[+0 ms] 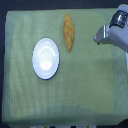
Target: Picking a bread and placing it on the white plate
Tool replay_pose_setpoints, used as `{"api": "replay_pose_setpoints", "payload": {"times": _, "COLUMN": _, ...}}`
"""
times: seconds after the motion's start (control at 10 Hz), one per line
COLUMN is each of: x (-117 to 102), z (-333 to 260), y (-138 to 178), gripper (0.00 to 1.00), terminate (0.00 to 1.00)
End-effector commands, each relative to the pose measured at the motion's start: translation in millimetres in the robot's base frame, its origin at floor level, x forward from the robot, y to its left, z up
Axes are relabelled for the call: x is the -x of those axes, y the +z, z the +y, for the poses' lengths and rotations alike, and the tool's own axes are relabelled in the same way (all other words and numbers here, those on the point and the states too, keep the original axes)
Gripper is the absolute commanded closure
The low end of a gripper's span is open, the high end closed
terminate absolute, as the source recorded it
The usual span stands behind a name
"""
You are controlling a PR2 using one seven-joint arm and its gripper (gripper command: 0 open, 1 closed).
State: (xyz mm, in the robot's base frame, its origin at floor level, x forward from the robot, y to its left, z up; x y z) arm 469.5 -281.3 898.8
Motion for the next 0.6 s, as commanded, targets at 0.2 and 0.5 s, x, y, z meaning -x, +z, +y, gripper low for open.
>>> {"api": "replay_pose_setpoints", "payload": {"times": 0.2, "x": -13, "z": 24, "y": -2, "gripper": 0.00, "terminate": 0.00}}
{"api": "replay_pose_setpoints", "payload": {"times": 0.5, "x": -30, "z": 47, "y": -2, "gripper": 0.00, "terminate": 0.00}}
